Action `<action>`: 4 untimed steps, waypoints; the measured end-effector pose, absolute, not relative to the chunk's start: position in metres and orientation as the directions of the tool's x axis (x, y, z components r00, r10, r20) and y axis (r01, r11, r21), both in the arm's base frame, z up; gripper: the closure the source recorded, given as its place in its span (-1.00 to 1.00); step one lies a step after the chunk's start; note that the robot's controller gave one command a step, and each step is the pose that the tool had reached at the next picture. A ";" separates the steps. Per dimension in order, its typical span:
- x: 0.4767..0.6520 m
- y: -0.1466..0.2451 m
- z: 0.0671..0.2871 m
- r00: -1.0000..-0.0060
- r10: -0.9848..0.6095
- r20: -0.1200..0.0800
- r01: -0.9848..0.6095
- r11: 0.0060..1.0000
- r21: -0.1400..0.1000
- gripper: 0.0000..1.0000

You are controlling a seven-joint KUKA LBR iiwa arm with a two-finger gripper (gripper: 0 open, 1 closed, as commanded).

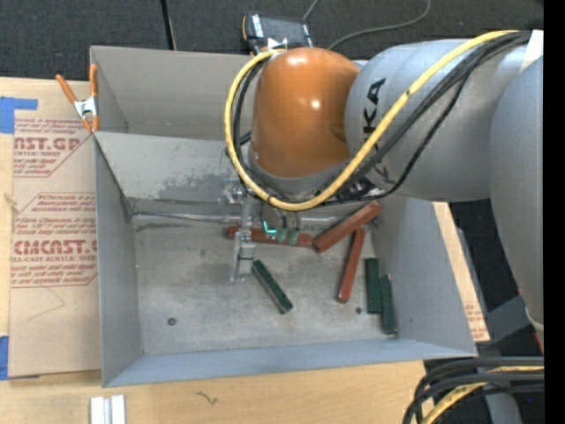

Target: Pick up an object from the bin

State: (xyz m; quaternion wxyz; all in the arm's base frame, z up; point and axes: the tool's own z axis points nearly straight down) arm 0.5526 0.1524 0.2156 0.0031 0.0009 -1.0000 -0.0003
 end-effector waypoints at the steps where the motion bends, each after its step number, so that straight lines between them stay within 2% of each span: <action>1: 0.527 0.090 0.090 -0.996 -0.091 0.008 -0.091 0.996 -0.002 -1.00; 2: 0.544 0.024 0.069 -0.953 -0.304 0.001 -0.304 0.953 -0.002 -1.00; 3: 0.544 0.027 0.070 -0.952 -0.307 0.000 -0.307 0.952 0.001 1.00; 4: 0.525 0.067 0.233 -0.971 -0.239 -0.009 -0.239 0.971 -0.001 1.00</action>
Offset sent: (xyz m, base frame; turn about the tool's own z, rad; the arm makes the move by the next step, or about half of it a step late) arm -0.0234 -0.0604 -0.1202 -0.0917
